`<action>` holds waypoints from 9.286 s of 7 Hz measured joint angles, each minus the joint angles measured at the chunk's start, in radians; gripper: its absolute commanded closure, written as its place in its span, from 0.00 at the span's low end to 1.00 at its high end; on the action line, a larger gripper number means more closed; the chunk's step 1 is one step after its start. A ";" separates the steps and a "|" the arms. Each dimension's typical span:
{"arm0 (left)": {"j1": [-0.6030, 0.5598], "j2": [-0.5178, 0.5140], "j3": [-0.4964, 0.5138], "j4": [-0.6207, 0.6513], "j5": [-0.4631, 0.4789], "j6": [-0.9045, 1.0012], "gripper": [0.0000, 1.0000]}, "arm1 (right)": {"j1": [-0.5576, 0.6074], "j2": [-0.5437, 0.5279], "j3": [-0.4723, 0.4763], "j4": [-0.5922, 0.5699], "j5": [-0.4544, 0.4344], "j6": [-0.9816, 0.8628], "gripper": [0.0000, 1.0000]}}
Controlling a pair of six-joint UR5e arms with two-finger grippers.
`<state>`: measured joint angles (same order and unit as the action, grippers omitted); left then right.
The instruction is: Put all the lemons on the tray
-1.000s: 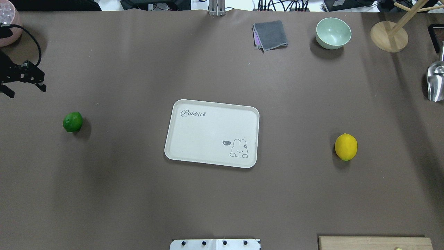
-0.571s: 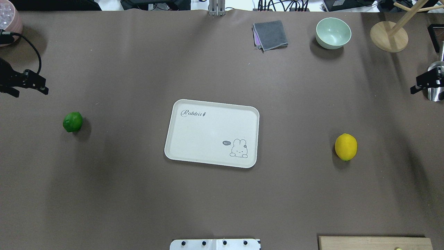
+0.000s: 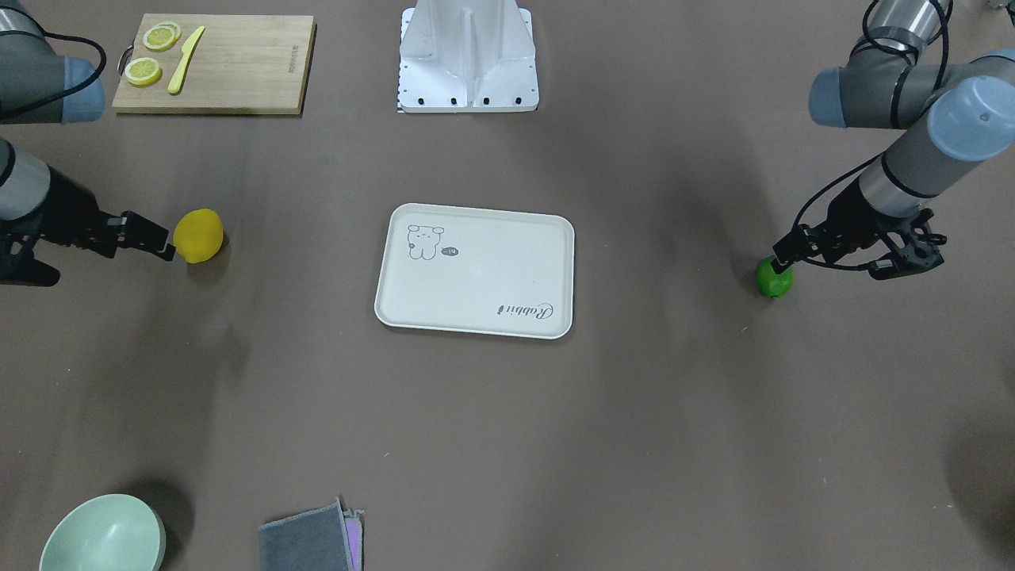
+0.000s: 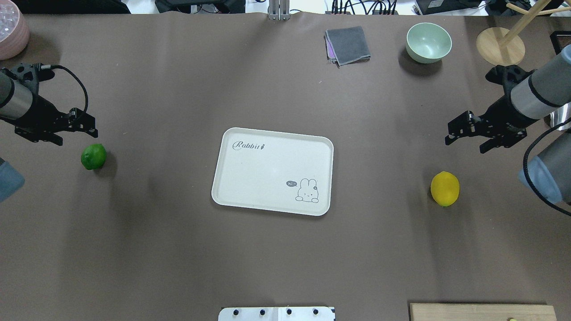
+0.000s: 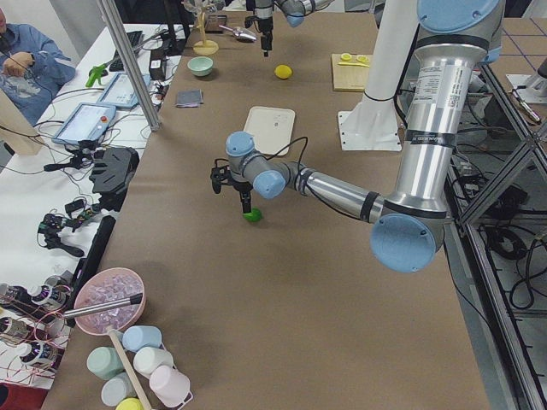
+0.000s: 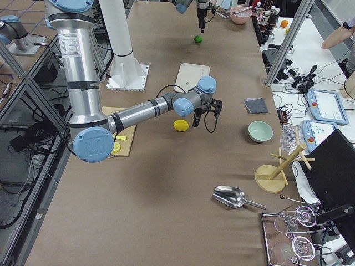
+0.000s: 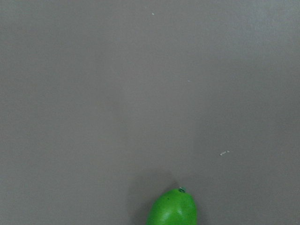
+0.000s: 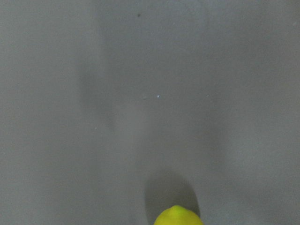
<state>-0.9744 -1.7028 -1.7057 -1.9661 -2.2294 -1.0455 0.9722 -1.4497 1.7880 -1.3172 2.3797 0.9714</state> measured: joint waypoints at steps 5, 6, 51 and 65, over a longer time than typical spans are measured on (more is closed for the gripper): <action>0.088 0.051 0.107 -0.251 0.057 -0.079 0.23 | -0.111 -0.008 -0.012 -0.001 -0.034 0.035 0.00; 0.095 0.051 0.112 -0.258 0.059 -0.080 0.46 | -0.114 -0.013 -0.013 -0.004 -0.034 0.035 0.00; -0.168 0.066 -0.275 0.514 -0.044 0.363 0.03 | 0.606 -0.217 -0.033 -0.309 -0.147 -0.790 0.00; -0.633 0.312 0.020 0.480 -0.077 0.968 0.02 | 0.612 -0.225 -0.060 -0.303 -0.149 -0.789 0.00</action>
<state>-1.6074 -1.3908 -1.6852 -1.4862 -2.3061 -0.0770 1.5846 -1.6746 1.7277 -1.6199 2.2304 0.1825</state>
